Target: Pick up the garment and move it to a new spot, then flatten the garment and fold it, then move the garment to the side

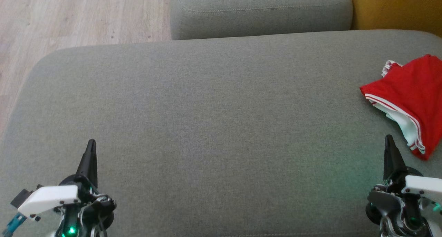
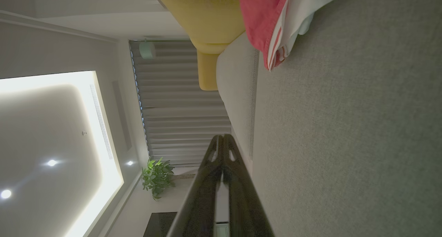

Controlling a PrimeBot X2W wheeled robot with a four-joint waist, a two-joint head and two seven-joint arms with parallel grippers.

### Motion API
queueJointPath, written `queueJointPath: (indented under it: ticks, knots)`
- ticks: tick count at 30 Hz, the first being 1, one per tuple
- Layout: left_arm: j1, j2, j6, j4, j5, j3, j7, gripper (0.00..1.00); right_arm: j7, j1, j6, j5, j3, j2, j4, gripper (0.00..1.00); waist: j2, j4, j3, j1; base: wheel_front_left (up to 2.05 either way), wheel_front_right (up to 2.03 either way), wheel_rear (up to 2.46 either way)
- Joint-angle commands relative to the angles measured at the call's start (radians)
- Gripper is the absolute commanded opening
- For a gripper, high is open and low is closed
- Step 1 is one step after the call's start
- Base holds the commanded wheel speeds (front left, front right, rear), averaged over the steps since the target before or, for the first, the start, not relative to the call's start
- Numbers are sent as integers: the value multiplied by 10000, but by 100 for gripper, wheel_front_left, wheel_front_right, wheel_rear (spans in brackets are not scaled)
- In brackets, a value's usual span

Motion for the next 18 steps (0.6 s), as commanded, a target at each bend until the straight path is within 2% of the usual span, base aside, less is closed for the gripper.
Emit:
queueJointPath:
  ticks: [1,18]
  knots:
    - [-540,78,-75,-358,-44,352,73,0,66,-520,67,71,206,-64,-382,0,0,0,0,0,0,0,0]
    - [-540,75,-75,-358,-41,357,77,0,66,-520,67,71,206,-64,-382,0,0,0,0,0,0,0,0]
